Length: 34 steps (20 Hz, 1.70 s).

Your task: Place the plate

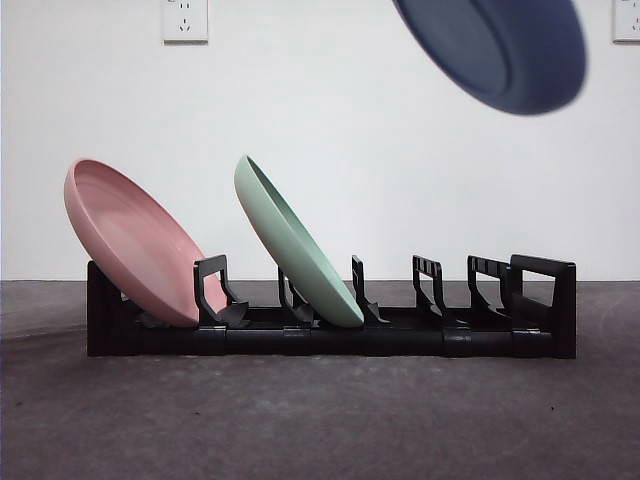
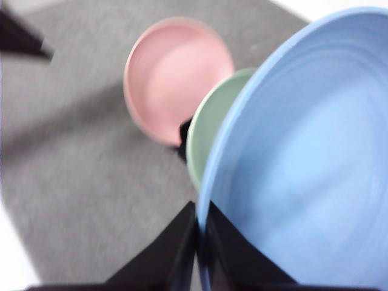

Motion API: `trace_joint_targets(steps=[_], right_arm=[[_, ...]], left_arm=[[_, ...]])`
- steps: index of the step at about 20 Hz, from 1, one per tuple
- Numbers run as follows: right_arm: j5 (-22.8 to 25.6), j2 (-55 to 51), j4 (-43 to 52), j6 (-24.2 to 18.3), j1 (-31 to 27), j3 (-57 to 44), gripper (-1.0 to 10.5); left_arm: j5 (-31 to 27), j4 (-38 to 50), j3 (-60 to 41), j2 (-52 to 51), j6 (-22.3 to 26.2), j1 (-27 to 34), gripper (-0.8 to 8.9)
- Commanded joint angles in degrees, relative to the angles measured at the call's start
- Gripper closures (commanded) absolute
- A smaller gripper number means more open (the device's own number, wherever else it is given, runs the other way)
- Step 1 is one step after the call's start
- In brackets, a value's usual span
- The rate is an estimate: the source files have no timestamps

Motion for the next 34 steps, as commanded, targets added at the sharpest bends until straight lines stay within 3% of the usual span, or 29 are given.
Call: trace_joint_targets(steps=[1, 5, 7, 11, 21, 28, 31, 34], right_arm=[[4.2, -3.1, 0.6, -1.5, 6.9, -4.4, 9.3], [10.1, -3.9, -2.5, -0.8, 19.5, -11.2, 9.3], [10.7, -2.0, -1.9, -0.8, 25.9, -13.9, 9.3], [10.6, 5.5, 0.5, -1.7, 31.9, -15.4, 9.3], [12.5, 25.9, 12.6, -5.8, 27.8, -15.4, 9.3], [12.7, 32.0, 14.6, -5.9, 24.5, -15.4, 9.3], [10.0, 32.0, 15.0, -5.9, 24.6, -15.4, 9.3], [10.1, 32.0, 15.1, -5.8, 24.6, -15.4, 8.0]], left_arm=[[0.3, 0.3, 1.1, 0.3, 0.6, -0.2, 4.07], [0.3, 0.3, 1.1, 0.3, 0.6, -0.2, 4.07], [0.3, 0.3, 1.1, 0.3, 0.6, -0.2, 4.07], [0.3, 0.3, 1.1, 0.3, 0.6, -0.2, 4.07], [0.3, 0.1, 1.1, 0.3, 0.6, -0.2, 4.07], [0.3, 0.1, 1.1, 0.3, 0.6, -0.2, 4.07], [0.3, 0.1, 1.1, 0.3, 0.6, -0.2, 4.07], [0.3, 0.0, 1.1, 0.3, 0.6, -0.2, 4.07]])
